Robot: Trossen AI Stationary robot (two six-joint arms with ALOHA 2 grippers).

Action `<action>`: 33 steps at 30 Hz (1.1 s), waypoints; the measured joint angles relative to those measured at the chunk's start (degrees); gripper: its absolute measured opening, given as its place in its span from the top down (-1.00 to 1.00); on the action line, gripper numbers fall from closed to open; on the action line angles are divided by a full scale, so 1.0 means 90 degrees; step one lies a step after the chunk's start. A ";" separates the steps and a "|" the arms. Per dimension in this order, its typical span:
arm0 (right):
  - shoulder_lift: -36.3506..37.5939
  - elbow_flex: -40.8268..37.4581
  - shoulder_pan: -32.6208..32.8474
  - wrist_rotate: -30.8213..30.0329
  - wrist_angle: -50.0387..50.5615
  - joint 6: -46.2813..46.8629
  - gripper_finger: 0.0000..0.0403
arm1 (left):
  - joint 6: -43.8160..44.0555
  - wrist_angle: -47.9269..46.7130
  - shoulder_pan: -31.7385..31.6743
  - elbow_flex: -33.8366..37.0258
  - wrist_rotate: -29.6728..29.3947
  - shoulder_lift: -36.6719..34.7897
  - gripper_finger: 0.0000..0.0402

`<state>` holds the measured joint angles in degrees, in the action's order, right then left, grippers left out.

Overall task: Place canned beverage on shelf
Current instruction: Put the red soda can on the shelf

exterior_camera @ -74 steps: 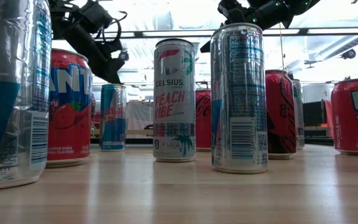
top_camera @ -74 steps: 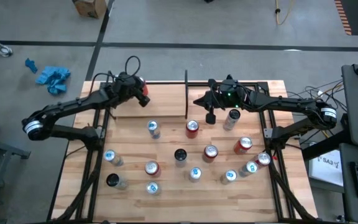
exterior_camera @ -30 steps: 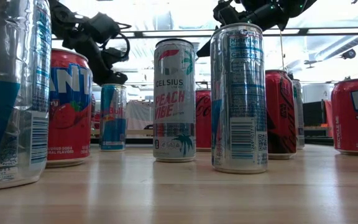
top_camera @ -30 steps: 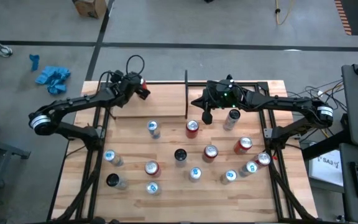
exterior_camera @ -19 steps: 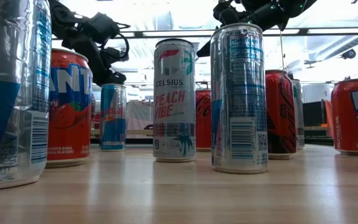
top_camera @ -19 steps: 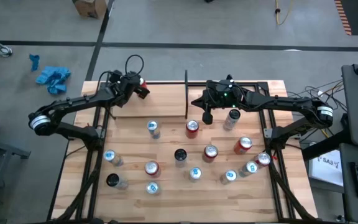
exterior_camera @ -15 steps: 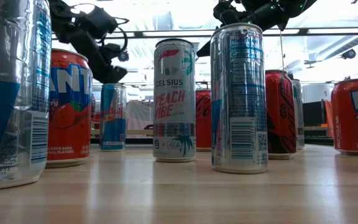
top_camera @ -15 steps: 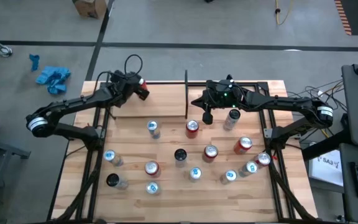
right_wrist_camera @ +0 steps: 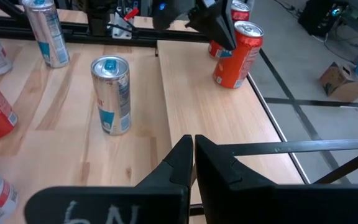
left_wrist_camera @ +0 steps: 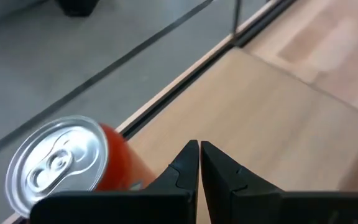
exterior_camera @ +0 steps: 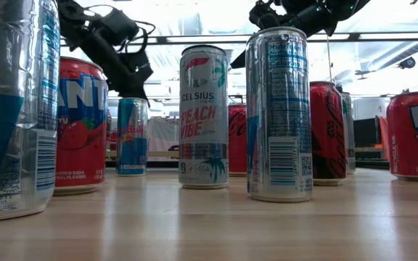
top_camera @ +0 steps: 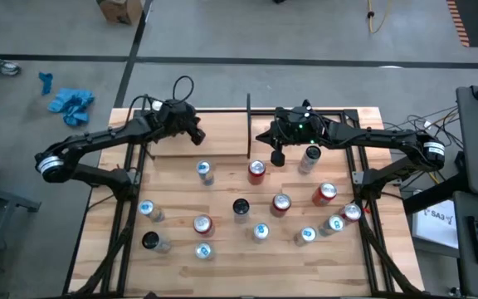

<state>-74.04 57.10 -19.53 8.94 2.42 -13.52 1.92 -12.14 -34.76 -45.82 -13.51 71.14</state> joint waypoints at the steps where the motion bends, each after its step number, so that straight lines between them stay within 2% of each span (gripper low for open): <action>1: 0.0000 0.0000 0.0000 0.0001 0.0005 0.0000 0.96 | 0.0060 -0.0001 0.0002 0.0000 -0.0138 0.0062 1.00; 15: 0.0000 0.0000 0.0000 -0.0001 0.0036 0.0000 0.96 | 0.0208 0.0075 -0.0056 0.0007 -0.1458 0.0724 1.00; 28: 0.0000 0.0000 0.0000 0.0000 0.0036 -0.0001 0.96 | 0.0232 0.0066 -0.0190 0.0010 -0.1620 0.0815 1.00; 33: 0.0000 0.0000 0.0000 0.0001 0.0036 -0.0002 0.96 | 0.0142 0.0054 -0.0008 0.0010 -0.1613 0.0638 1.00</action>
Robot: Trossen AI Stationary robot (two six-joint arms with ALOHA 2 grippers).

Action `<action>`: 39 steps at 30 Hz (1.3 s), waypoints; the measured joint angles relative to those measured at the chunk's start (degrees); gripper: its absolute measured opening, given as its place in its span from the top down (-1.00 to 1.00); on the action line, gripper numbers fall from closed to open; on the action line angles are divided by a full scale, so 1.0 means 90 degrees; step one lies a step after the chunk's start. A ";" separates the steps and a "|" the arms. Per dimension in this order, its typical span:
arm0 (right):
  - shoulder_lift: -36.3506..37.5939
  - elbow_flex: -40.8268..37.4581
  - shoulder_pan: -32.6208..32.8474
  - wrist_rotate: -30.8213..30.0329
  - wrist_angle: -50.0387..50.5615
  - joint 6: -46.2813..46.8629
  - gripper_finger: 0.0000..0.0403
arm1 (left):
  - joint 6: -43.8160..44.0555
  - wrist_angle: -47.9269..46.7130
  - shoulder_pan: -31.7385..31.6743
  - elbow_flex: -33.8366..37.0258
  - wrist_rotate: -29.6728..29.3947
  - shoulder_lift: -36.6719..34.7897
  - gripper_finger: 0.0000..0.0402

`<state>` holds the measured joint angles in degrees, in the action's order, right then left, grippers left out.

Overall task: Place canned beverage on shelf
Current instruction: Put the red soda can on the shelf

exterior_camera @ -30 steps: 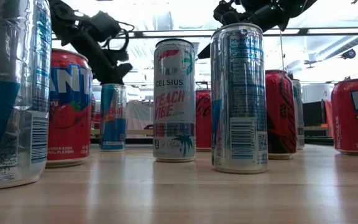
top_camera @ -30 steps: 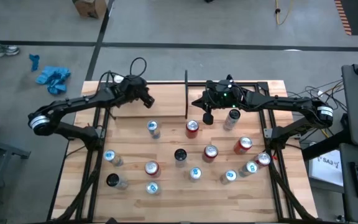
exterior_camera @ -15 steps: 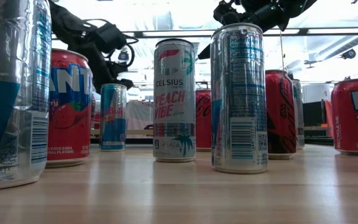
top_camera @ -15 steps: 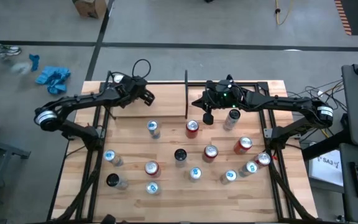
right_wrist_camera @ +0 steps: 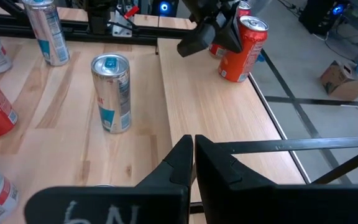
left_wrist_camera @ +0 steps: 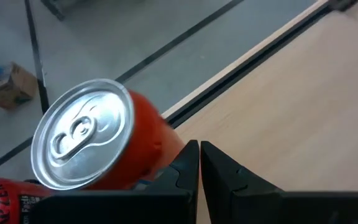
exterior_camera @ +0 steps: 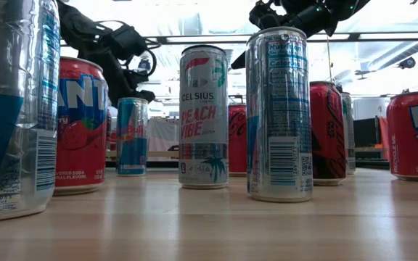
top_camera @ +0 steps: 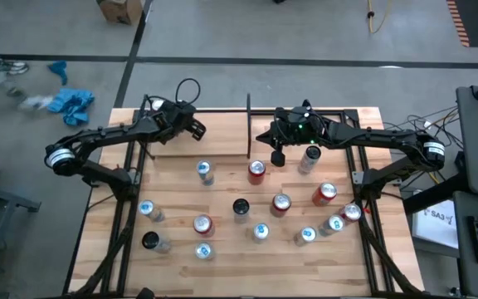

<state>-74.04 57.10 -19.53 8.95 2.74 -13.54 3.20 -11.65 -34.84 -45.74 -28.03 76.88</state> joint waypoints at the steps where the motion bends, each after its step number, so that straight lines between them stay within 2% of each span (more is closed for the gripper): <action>1: 0.0000 0.0000 0.0000 0.0000 0.0000 0.0002 0.96 | -0.0039 -0.0023 0.0043 0.0000 0.0003 -0.0055 1.00; 8: 0.0000 0.0000 0.0000 0.0000 0.0000 0.0002 0.96 | -0.0068 -0.0169 0.0348 0.0001 0.0556 -0.0461 1.00; 16: 0.0000 0.0000 0.0000 0.0000 0.0000 0.0002 0.96 | -0.0015 0.0122 0.0673 0.0002 0.0563 -0.0500 1.00; 31: -0.0001 0.0000 0.0000 0.0000 0.0000 0.0005 0.96 | -0.0010 0.0156 0.0667 0.0017 0.0561 -0.0496 1.00; 39: -0.0001 0.0000 0.0000 0.0000 0.0002 0.0053 0.96 | 0.0011 0.0476 0.0408 -0.0019 0.0524 -0.0493 1.00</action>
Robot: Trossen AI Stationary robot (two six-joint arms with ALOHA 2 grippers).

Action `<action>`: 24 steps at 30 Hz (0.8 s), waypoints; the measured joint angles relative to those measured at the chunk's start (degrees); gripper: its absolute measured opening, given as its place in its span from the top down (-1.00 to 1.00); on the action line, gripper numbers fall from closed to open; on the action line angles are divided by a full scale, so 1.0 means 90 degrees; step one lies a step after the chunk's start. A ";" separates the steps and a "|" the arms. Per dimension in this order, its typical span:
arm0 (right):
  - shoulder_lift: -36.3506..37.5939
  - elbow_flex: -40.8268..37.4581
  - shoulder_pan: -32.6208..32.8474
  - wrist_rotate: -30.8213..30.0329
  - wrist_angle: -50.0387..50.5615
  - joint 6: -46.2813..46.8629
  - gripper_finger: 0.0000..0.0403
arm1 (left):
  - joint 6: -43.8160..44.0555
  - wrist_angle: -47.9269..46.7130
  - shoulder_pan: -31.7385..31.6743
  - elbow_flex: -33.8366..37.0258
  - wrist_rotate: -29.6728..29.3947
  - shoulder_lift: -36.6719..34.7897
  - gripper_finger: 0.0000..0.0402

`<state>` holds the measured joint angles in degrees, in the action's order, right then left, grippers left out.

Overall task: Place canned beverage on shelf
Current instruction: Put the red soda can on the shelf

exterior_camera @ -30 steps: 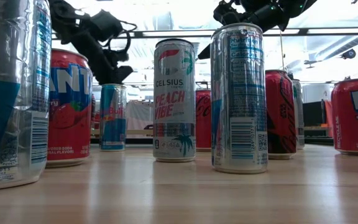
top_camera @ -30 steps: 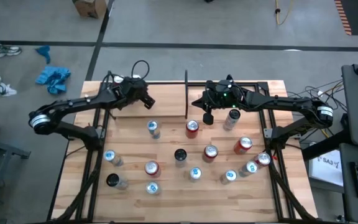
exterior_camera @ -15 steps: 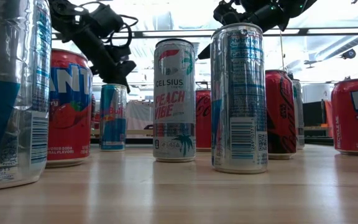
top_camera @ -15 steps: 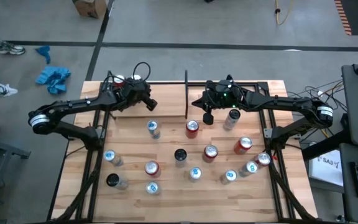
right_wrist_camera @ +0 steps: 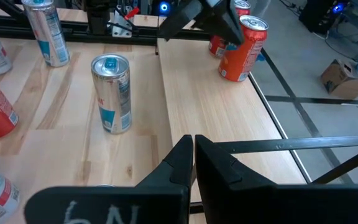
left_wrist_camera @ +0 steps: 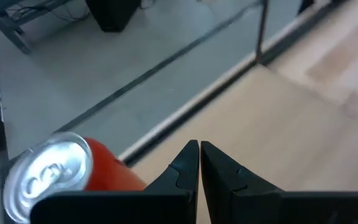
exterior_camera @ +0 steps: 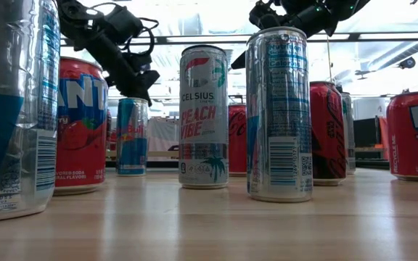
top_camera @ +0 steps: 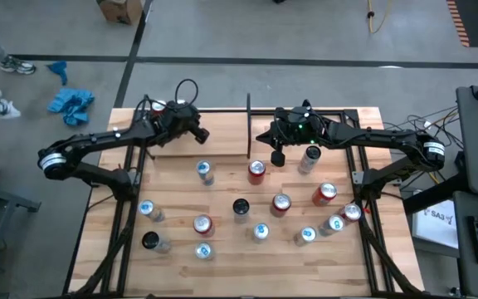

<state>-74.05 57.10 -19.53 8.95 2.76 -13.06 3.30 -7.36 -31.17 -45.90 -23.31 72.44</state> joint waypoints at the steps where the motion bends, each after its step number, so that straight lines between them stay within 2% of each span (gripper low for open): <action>1: 0.0001 0.0000 -0.0001 0.0000 0.0000 -0.0001 0.96 | 0.0082 0.0130 -0.0042 -0.0013 -0.0012 0.0000 1.00; 14: -0.0001 0.0000 -0.0001 0.0000 0.0027 0.0000 0.96 | 0.0387 0.0354 -0.0487 0.0065 -0.0269 0.0141 1.00; 24: -0.0001 0.0000 -0.0002 0.0000 0.0046 0.0010 0.96 | 0.0462 0.0343 -0.0489 0.0067 -0.0352 0.0362 1.00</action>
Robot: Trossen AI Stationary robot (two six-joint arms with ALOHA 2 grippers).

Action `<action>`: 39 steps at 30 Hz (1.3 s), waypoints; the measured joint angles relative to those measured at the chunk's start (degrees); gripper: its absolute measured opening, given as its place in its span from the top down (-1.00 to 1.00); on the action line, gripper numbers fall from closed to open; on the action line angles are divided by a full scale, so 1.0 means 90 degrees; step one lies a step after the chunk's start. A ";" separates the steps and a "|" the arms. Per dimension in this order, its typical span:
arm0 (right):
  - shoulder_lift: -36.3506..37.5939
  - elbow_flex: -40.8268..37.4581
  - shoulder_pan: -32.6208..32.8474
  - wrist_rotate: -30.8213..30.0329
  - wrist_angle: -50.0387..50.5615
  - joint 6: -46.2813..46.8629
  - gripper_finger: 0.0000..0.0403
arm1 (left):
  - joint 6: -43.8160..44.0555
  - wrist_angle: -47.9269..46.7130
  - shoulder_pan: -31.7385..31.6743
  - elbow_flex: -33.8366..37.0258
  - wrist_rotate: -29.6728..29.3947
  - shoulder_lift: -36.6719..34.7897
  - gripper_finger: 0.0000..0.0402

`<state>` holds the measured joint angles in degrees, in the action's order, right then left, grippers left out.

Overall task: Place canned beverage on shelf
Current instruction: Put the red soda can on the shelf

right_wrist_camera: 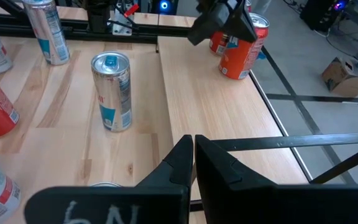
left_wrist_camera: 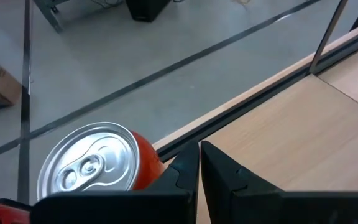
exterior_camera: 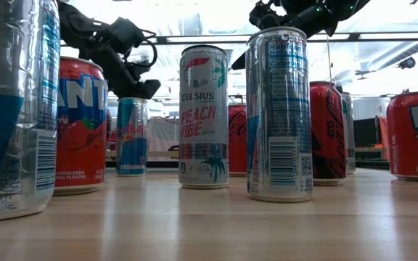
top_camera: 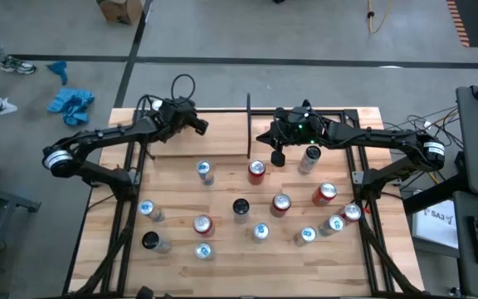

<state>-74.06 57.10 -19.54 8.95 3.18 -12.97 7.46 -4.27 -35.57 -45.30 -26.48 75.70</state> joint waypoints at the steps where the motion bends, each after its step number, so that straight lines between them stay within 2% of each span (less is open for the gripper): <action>1: 0.0001 0.0000 0.0000 0.0000 0.0000 0.0000 0.96 | 0.0041 0.0016 0.0000 0.0000 -0.0006 -0.0013 1.00; 4: 0.0001 0.0000 0.0001 0.0000 0.0000 -0.0005 0.96 | 0.0111 0.0140 -0.0010 0.0000 -0.0035 -0.0007 1.00; 9: 0.0002 0.0000 0.0000 0.0000 0.0000 -0.0003 0.96 | 0.0066 0.0235 -0.0014 0.0000 -0.0666 0.0149 1.00; 12: -0.0001 0.0000 0.0001 -0.0002 0.0000 0.0002 0.96 | 0.0042 0.0190 -0.0017 0.0000 -0.0792 0.0206 1.00; 28: -0.0001 0.0000 -0.0001 -0.0001 0.0000 -0.0007 0.96 | 0.0061 0.0005 0.0043 0.0000 -0.0758 0.0238 1.00; 39: -0.0001 0.0000 0.0001 0.0000 -0.0034 0.0102 0.96 | -0.0463 0.0075 0.0687 0.0000 -0.0048 -0.0349 1.00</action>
<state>-74.06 57.10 -19.54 8.95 2.87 -12.05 3.29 -3.60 -29.39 -45.30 -26.91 72.56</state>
